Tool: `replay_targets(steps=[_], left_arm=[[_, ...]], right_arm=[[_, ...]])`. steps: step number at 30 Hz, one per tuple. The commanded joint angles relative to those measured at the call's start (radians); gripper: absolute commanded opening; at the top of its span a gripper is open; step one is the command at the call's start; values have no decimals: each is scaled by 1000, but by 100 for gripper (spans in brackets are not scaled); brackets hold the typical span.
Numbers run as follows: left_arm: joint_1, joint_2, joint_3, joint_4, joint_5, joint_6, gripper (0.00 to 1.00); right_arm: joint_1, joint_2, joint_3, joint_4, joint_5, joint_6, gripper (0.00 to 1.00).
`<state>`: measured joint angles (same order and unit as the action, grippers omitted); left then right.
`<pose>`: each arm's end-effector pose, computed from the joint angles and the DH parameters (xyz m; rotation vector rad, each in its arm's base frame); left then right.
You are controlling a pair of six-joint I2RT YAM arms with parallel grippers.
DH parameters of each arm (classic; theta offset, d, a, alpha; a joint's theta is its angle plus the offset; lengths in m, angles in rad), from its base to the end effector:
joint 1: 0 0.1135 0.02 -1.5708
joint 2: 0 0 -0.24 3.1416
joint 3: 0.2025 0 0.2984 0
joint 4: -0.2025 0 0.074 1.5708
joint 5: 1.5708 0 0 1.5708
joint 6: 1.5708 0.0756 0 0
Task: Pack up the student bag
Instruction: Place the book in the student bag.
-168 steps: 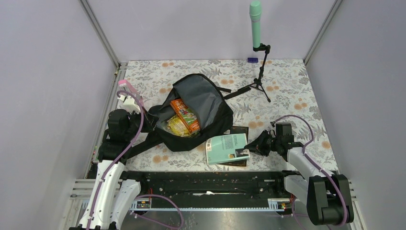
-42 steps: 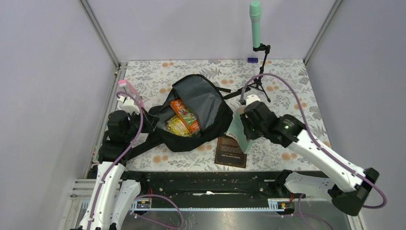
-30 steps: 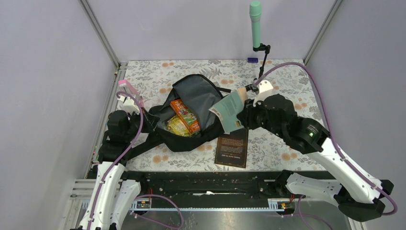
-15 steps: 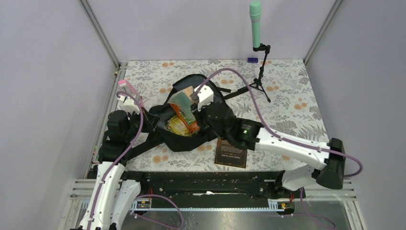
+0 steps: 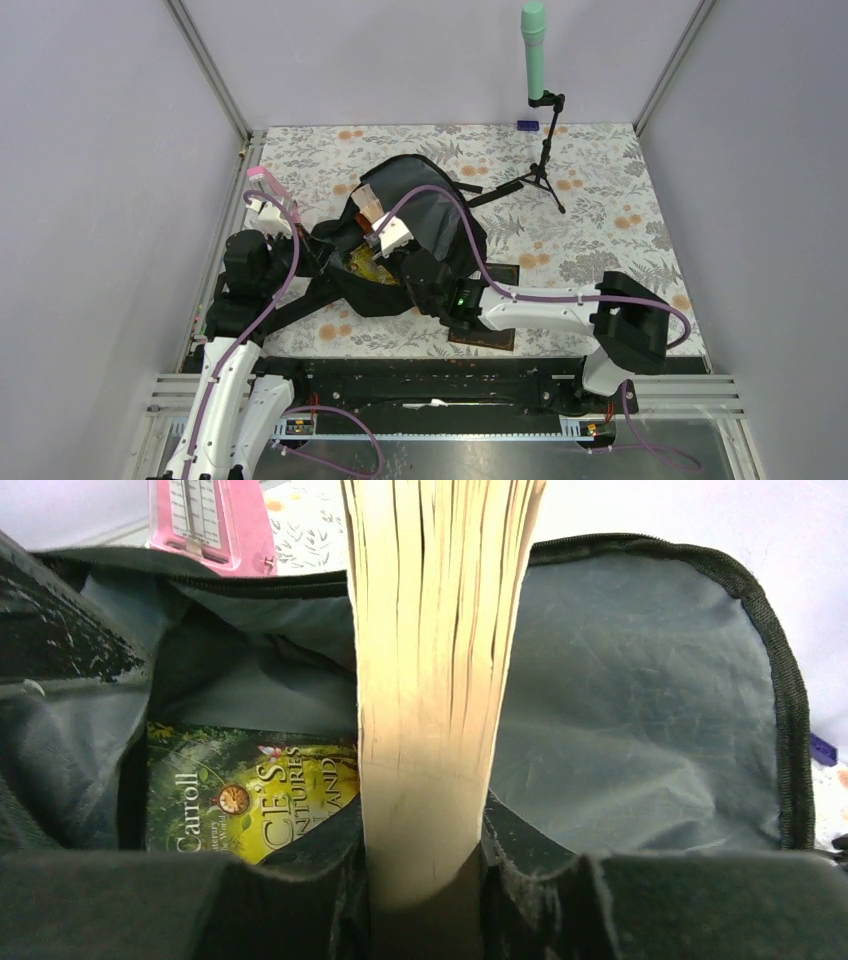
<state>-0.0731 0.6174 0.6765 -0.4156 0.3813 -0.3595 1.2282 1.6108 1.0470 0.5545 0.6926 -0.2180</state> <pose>0.2449 -0.0461 0.2793 -0.0194 1.9558 -0.6544 0.1936 0.3991 0.2466 -0.5869 1.4704 0.2439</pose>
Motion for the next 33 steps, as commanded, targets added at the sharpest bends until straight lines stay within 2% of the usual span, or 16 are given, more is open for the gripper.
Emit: replay_targets(steps=[1, 6, 15, 24, 30, 33], left_arm=[[-1, -15, 19, 168, 60, -13, 0], [-1, -11, 18, 168, 62, -15, 0], [-1, -13, 19, 169, 65, -16, 0], [-1, -22, 17, 169, 58, -15, 0], [-1, -28, 16, 169, 55, -15, 0], [-1, -30, 15, 170, 57, -15, 0]], right_arm=[[18, 18, 16, 270, 74, -114, 0], [25, 30, -16, 245, 132, -191, 0], [25, -8, -87, 16, 113, -152, 0], [22, 47, -25, -63, 453, -168, 0], [18, 49, -26, -98, 560, -117, 0], [13, -18, -33, -185, 501, 34, 0]])
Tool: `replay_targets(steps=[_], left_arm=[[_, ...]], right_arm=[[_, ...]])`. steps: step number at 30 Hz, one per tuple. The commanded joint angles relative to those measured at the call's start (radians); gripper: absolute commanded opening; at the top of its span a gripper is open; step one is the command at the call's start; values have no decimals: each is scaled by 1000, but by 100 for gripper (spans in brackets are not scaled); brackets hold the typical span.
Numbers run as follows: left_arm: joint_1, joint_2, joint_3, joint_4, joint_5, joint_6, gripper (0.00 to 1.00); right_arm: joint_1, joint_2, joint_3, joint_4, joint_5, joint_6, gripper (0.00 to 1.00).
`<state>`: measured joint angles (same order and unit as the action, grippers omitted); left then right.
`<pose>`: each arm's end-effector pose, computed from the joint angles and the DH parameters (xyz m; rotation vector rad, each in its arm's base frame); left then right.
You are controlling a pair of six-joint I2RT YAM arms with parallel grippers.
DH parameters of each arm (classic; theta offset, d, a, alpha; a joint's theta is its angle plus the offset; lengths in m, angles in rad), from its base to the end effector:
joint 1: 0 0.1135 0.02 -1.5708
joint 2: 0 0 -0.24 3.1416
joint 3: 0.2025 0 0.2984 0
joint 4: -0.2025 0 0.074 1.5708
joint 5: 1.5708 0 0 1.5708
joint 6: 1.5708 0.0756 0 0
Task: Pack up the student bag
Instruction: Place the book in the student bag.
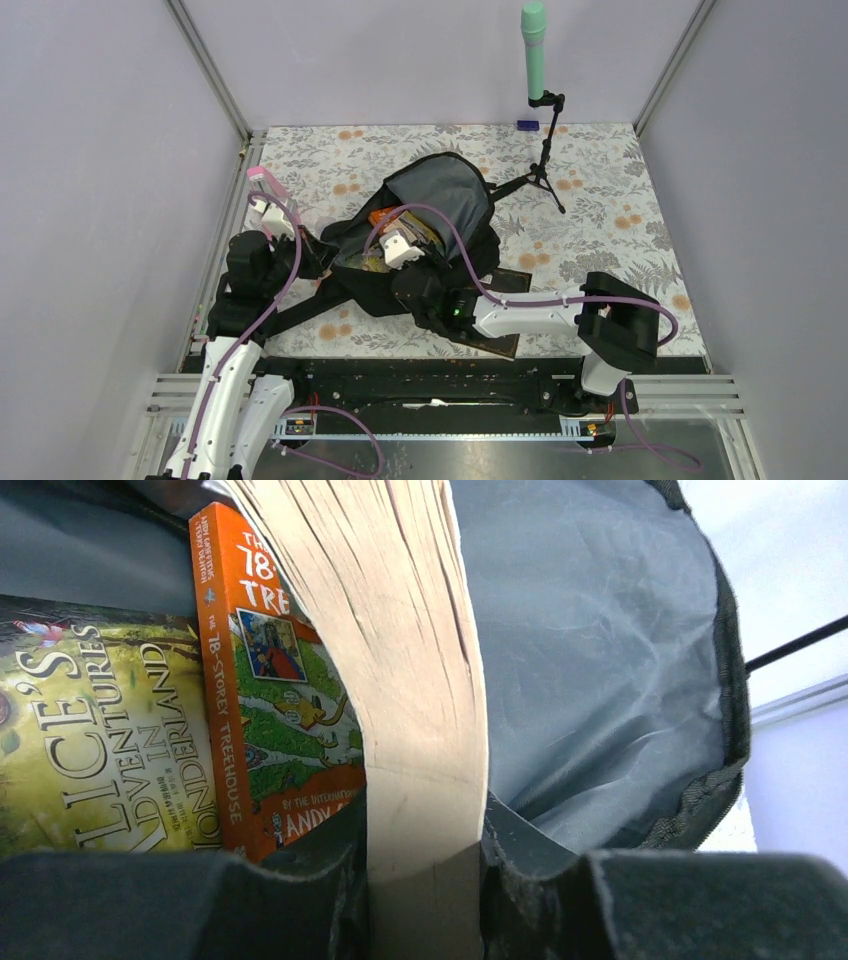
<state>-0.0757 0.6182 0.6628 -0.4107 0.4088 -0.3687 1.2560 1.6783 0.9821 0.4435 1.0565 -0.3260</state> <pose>0.2446 -0.0487 0.2743 -0.0097 1.9673 -0.6889 0.1914 0.3753 0.1829 -0.6096 1.5884 -0.2702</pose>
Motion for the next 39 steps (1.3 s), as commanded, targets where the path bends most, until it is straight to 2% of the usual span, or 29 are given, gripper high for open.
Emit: replay_targets(steps=[1, 3, 5, 9, 15, 20, 26, 30, 32, 39], left_arm=[[2, -31, 29, 164, 29, -6, 0], [2, -32, 29, 164, 28, -6, 0], [2, -33, 29, 164, 28, -6, 0], [2, -33, 29, 164, 28, -6, 0], [2, -35, 30, 165, 26, -6, 0], [2, -31, 30, 164, 32, -7, 0], [2, -28, 31, 164, 35, -7, 0], [2, -25, 31, 164, 36, -7, 0], [2, -21, 31, 164, 38, -8, 0], [2, -19, 31, 166, 40, -9, 0]], right_arm=[[-20, -106, 41, -129, 115, 207, 0], [-28, -132, 65, -225, 110, 285, 0], [-32, -133, 80, -232, 143, 293, 0], [-32, -56, 158, -202, 256, 208, 0], [-32, 34, 214, -143, 256, 163, 0], [-32, 101, 275, -258, 185, 250, 0], [-31, 160, 373, -468, -27, 402, 1], [-32, 200, 421, -554, -136, 465, 24], [-32, 204, 431, -564, -169, 477, 41], [-32, 138, 439, -568, -246, 454, 62]])
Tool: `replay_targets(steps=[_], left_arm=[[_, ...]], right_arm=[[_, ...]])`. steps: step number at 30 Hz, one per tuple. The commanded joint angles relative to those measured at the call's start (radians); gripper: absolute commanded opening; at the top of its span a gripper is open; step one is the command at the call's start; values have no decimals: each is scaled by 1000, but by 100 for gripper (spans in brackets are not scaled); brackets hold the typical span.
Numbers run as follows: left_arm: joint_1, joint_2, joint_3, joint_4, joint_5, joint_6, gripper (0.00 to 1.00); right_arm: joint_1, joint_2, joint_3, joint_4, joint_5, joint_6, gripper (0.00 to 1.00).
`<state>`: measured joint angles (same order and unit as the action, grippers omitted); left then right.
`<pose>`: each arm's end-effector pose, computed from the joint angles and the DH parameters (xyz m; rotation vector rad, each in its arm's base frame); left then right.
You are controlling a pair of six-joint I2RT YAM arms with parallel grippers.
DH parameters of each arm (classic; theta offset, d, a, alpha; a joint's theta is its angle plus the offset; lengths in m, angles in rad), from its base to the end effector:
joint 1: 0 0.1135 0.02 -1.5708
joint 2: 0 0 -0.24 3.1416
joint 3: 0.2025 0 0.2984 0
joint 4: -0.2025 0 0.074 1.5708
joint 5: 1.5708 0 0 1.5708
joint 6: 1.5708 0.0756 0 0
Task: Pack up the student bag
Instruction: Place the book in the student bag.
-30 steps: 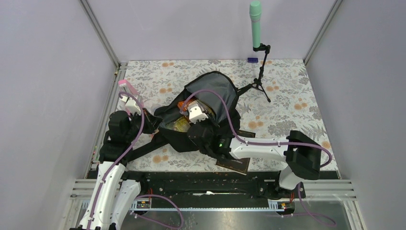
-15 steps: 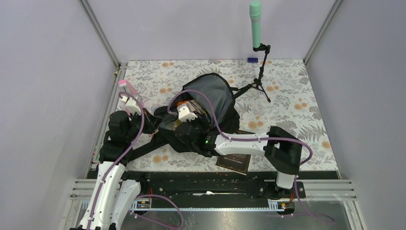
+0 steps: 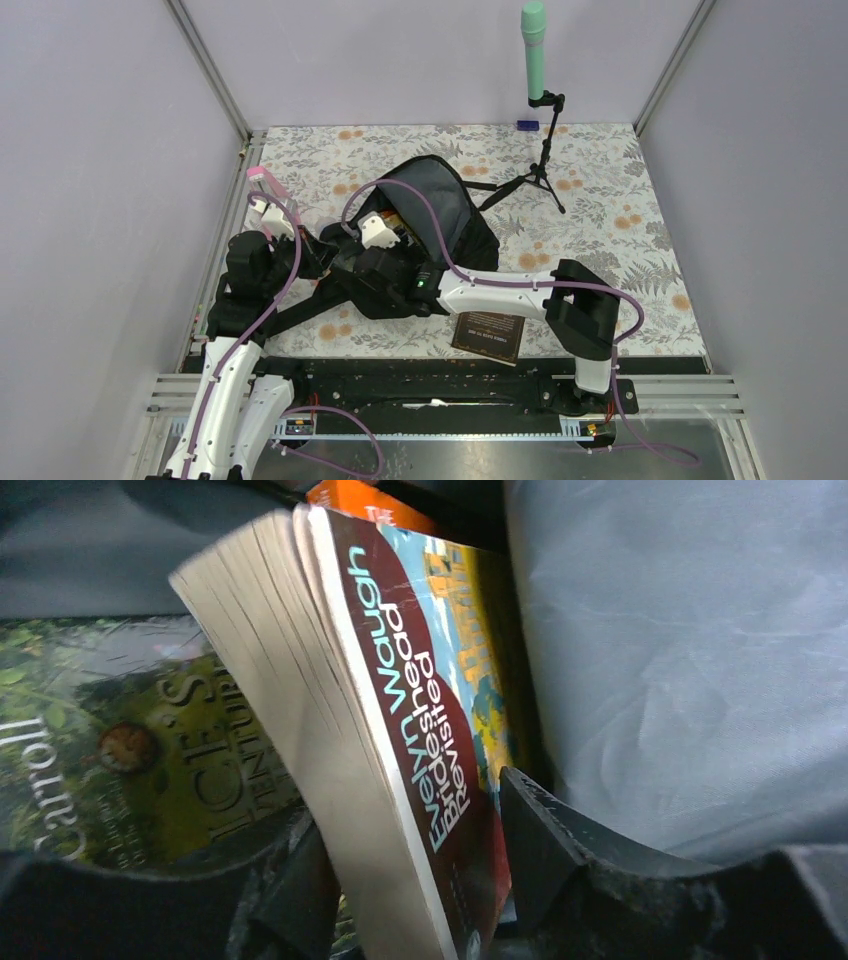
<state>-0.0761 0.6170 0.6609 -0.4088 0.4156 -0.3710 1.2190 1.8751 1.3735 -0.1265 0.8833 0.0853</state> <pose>0.2443 -0.0492 0.2741 -0.0065 1.9666 -0.6972 0.2188 0.4265 0.1829 -0.6342 1.8493 -0.1263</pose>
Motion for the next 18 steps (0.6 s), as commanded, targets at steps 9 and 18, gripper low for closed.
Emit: replay_targets(steps=[9, 18], left_arm=[[2, -19, 32, 164, 29, -6, 0], [2, -20, 31, 162, 22, -5, 0]], right_arm=[[4, -194, 30, -21, -213, 51, 91], [-14, -383, -9, -122, -284, 123, 97]])
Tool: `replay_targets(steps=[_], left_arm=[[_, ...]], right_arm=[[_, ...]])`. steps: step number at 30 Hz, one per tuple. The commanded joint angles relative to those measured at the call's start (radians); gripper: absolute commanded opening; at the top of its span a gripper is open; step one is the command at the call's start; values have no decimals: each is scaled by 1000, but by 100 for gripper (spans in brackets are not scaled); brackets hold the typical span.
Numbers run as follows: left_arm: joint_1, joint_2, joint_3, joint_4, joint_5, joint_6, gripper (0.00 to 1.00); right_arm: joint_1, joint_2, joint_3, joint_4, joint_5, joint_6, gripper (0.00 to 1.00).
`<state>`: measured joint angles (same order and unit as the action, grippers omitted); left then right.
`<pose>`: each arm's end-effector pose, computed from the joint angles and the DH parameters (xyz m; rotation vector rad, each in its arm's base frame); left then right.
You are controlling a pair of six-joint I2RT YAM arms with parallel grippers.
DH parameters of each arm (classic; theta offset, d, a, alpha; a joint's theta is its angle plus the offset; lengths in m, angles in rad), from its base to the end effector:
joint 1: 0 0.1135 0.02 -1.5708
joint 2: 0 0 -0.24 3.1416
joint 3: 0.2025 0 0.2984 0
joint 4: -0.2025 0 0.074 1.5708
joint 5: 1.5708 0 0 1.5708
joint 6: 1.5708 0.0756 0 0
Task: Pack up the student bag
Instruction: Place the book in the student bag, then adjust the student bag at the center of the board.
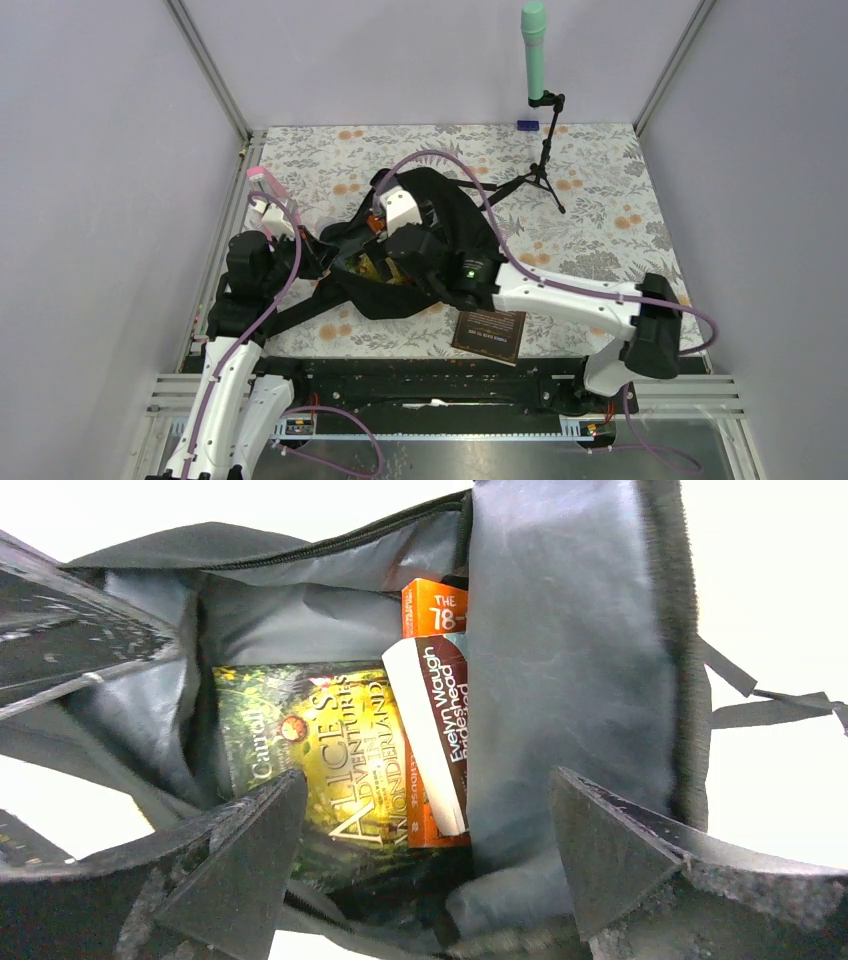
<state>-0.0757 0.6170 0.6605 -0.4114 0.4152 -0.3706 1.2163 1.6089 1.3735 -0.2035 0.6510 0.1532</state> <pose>0.2442 -0.0491 0.2735 -0.0077 1.9694 -0.6964 0.1988 0.4050 0.2865 -0.6060 1.8266 0.2641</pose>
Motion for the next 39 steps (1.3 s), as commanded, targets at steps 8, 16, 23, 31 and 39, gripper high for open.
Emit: replay_targets(steps=[8, 16, 23, 31, 39], left_arm=[[2, -25, 32, 161, 16, -2, 0], [2, -22, 31, 160, 12, -2, 0], [2, -20, 32, 160, 8, -1, 0], [2, -19, 33, 161, 10, -1, 0], [2, -17, 34, 160, 14, -1, 0]], right_arm=[[-163, -346, -172, -116, -196, 204, 100], [-288, -377, -274, -117, -322, 254, 97], [-288, -379, -274, -19, -441, 259, 96], [-277, -414, -284, 65, -582, 291, 94], [-223, -404, -230, 74, -548, 246, 94]])
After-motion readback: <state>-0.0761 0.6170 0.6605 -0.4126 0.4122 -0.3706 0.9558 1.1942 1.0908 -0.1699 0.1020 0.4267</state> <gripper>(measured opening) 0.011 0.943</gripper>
